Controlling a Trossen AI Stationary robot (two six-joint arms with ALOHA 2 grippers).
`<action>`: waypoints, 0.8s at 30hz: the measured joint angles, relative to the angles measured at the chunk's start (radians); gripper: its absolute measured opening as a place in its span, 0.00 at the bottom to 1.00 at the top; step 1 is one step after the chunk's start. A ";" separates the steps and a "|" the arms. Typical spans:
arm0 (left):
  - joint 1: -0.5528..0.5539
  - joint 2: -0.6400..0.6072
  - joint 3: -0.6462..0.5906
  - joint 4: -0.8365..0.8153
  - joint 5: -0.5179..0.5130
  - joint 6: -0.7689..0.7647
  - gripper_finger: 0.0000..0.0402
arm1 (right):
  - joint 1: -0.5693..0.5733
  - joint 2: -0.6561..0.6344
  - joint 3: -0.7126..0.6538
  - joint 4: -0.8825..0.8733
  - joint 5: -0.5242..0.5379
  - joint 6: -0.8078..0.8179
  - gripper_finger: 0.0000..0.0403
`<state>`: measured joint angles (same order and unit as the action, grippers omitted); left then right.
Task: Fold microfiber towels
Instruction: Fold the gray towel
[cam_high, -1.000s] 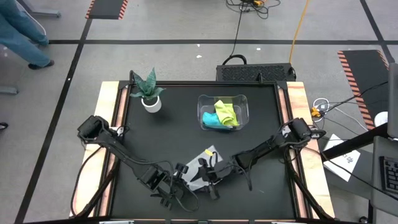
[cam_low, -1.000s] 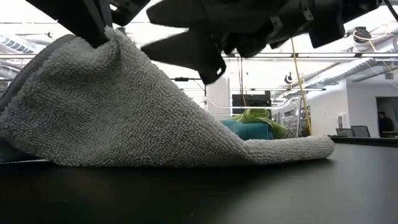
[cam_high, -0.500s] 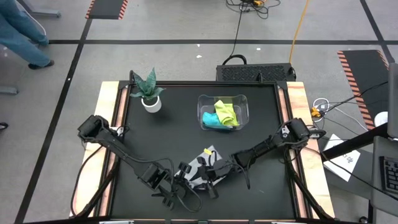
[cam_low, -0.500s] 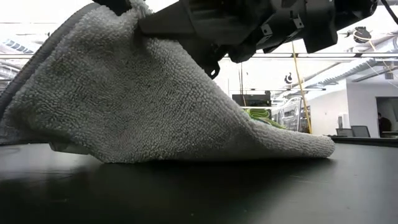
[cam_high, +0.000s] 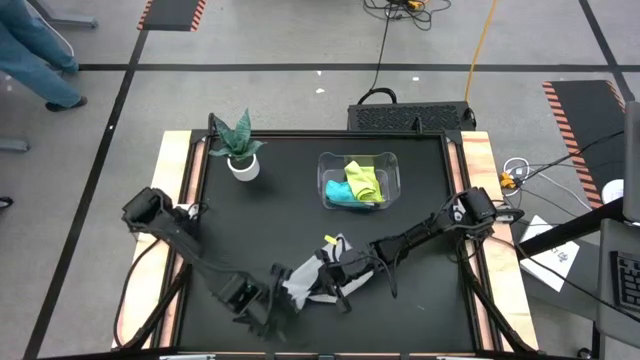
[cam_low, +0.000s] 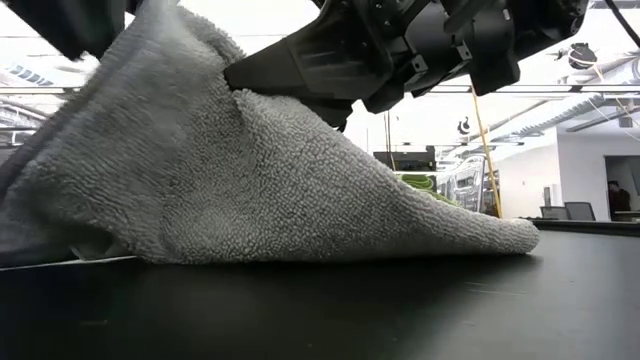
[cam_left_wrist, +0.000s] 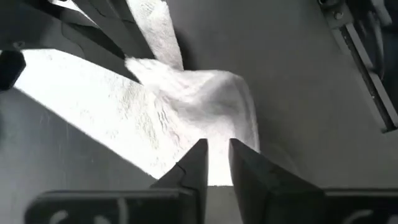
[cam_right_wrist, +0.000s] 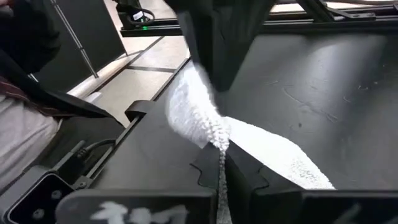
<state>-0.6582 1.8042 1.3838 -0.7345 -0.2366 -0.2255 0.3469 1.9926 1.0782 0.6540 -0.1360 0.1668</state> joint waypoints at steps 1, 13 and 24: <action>-0.016 0.000 0.000 -0.011 -0.025 -0.021 0.18 | -0.002 0.000 0.000 0.000 0.000 0.001 0.01; -0.180 0.010 -0.070 0.006 -0.306 -0.292 0.52 | -0.013 -0.009 0.000 0.028 -0.026 0.014 0.00; -0.184 0.011 -0.299 0.372 -0.379 -0.389 0.57 | 0.001 -0.080 0.000 0.007 -0.027 -0.019 0.00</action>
<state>-0.8423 1.8149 1.0844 -0.3623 -0.6160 -0.6147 0.3480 1.9128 1.0779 0.6614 -0.1631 0.1475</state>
